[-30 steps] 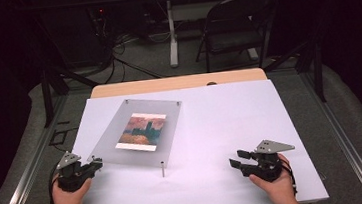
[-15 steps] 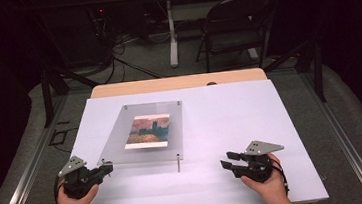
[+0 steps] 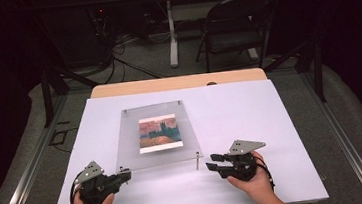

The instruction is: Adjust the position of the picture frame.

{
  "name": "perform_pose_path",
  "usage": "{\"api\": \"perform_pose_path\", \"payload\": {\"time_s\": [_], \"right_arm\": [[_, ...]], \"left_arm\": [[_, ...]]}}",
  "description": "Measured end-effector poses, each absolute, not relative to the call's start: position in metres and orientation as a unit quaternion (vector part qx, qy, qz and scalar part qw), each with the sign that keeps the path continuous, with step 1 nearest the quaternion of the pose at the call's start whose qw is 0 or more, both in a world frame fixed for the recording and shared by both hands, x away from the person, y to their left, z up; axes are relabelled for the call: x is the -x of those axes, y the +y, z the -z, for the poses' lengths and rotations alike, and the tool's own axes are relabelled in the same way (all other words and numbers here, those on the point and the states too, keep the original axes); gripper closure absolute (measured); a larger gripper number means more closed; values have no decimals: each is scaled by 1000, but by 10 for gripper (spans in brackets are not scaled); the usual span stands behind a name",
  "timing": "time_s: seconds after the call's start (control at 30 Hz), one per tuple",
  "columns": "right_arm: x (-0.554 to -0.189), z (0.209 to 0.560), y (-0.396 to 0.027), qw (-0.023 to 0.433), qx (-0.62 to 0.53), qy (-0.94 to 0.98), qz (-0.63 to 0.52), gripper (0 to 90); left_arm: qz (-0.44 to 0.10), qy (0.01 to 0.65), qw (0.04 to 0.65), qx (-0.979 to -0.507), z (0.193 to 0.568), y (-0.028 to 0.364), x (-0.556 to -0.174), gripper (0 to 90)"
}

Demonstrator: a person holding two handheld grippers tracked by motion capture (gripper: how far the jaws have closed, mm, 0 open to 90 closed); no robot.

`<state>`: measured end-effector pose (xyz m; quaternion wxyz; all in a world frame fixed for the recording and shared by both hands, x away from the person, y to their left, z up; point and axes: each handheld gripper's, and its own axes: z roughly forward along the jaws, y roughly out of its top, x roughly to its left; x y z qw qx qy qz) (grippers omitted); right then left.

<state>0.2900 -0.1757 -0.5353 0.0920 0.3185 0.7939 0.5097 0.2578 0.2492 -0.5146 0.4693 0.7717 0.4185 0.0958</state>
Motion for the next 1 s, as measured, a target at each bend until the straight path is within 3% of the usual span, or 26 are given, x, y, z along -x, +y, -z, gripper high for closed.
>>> {"api": "perform_pose_path", "payload": {"time_s": [0.43, 0.6, 0.77, 1.0], "right_arm": [[-297, 538, -168, 76, -314, 793, -517, 637], [-301, 536, -161, 80, -312, 796, -512, 697], [-303, 542, -155, 83, -312, 807, -494, 821], [-306, 543, -159, 66, -319, 801, -502, 853]], "left_arm": [[-74, 404, 484, -772, 518, 231, -251, 852], [-71, 398, 481, -777, 520, 226, -250, 852], [-70, 397, 477, -781, 522, 224, -248, 851], [-72, 396, 475, -783, 524, 223, -248, 851]]}}
